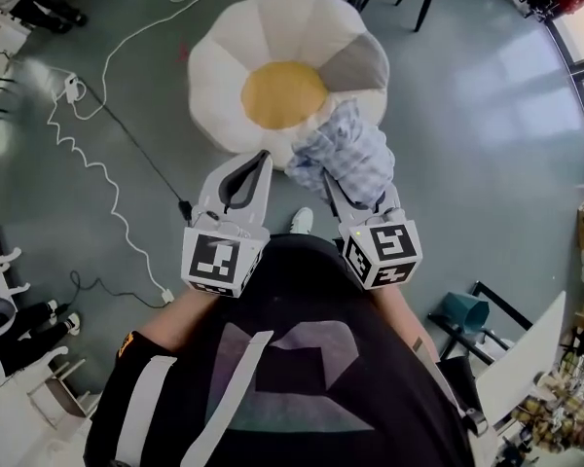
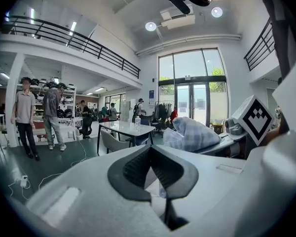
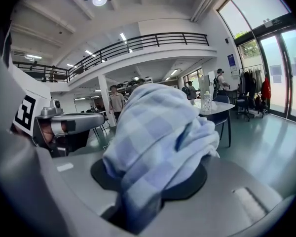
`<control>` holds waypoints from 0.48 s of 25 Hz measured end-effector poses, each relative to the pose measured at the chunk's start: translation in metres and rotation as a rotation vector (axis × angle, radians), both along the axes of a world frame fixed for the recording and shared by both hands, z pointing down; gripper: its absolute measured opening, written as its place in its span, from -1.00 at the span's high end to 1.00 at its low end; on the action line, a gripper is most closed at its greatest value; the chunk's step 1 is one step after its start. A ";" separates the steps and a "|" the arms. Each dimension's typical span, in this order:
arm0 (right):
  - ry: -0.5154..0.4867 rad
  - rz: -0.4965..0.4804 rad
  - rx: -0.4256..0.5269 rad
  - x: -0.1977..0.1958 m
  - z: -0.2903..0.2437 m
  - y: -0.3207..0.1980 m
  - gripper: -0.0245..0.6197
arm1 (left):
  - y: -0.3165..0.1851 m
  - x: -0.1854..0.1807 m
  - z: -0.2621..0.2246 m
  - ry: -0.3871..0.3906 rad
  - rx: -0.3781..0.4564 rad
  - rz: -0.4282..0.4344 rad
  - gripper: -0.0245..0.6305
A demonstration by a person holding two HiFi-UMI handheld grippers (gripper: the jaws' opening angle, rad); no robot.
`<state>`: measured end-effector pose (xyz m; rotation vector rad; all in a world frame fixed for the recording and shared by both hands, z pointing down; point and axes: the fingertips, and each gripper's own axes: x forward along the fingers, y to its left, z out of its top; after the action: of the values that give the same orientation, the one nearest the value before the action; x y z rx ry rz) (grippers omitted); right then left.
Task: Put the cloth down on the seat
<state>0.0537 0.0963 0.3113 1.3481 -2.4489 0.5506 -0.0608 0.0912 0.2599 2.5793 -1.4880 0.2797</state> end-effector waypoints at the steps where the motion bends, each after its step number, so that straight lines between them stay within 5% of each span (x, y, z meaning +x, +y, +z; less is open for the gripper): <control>1: -0.001 -0.008 -0.003 0.004 0.002 -0.003 0.38 | -0.003 0.004 0.001 -0.001 0.000 -0.009 0.93; 12: -0.023 -0.035 -0.034 0.021 0.017 -0.035 0.38 | -0.031 0.020 0.012 -0.027 -0.028 -0.044 0.93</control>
<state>0.0743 0.0611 0.3279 1.2897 -2.4656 0.5998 -0.0410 0.0606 0.2717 2.5278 -1.5360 0.3295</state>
